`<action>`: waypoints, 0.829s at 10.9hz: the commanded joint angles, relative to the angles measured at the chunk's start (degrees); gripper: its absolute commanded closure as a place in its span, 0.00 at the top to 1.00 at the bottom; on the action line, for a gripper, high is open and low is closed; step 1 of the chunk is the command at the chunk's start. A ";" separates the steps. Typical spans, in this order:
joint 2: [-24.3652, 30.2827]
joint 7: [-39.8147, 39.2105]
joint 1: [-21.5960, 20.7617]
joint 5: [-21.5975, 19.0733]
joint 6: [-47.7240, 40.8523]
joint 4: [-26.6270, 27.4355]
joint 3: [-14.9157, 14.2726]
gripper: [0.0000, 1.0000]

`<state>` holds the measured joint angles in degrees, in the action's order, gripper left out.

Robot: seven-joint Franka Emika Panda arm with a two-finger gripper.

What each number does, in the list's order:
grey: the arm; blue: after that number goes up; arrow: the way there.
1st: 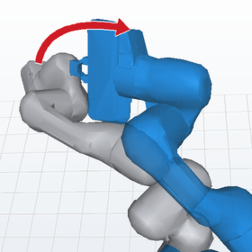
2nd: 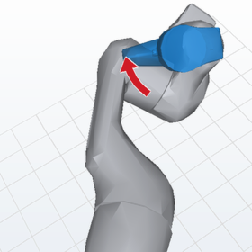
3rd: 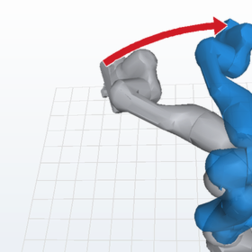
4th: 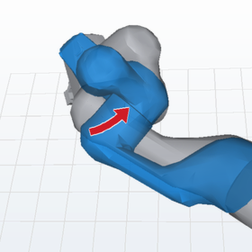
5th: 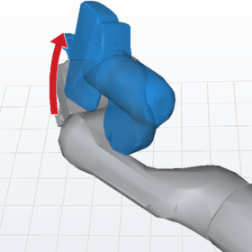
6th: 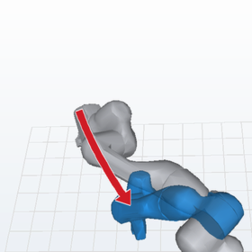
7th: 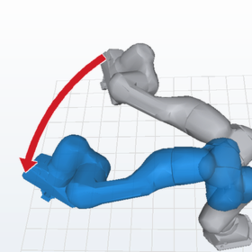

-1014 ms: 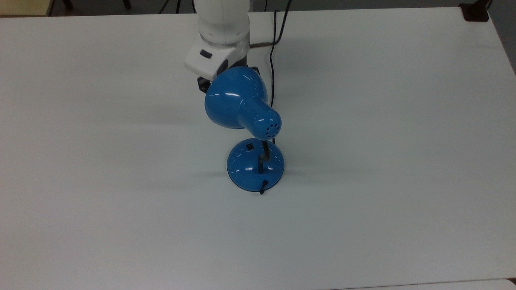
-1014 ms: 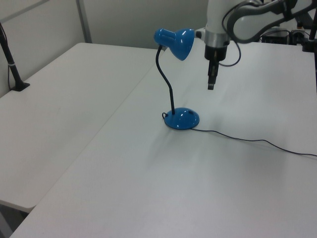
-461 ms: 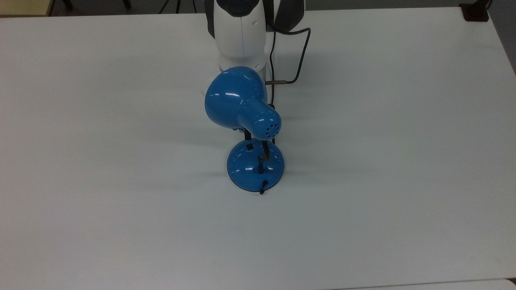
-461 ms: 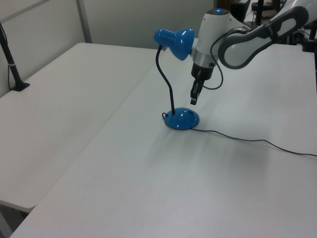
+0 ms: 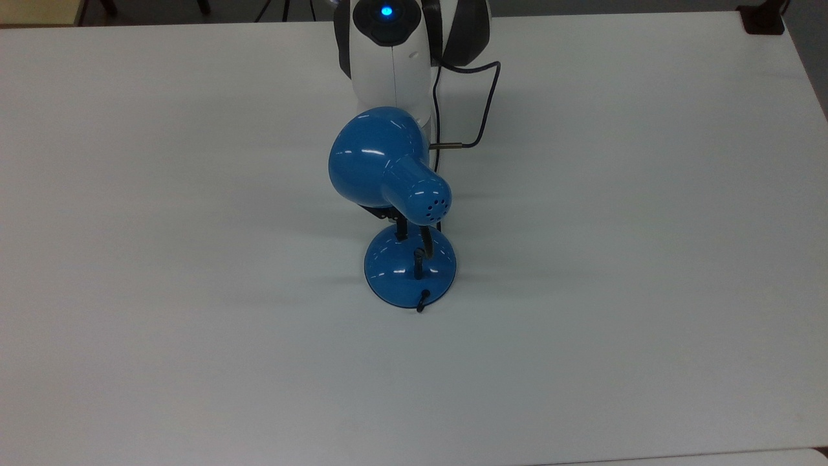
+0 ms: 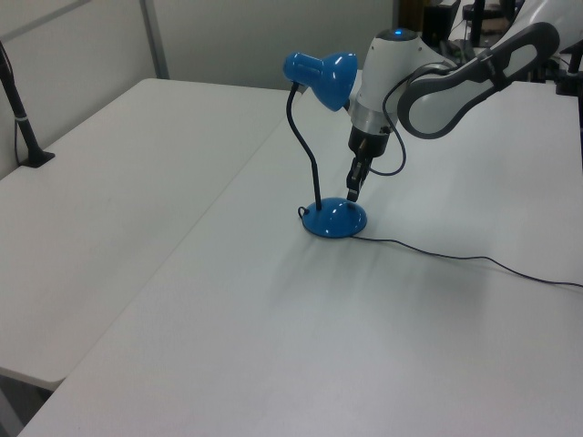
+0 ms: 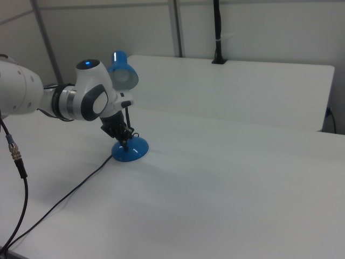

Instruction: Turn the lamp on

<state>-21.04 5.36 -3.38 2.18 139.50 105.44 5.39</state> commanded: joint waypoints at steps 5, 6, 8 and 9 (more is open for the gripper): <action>-3.30 1.24 -0.83 0.19 5.16 -0.06 -0.38 0.00; -3.56 1.23 -0.83 0.19 5.52 -0.06 -0.38 0.00; -1.38 1.23 -0.66 0.11 2.99 0.38 -0.38 0.00; 0.63 0.54 -0.40 0.19 -2.68 0.21 -0.38 0.00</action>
<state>-22.78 5.43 -3.40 2.18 141.93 105.28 5.43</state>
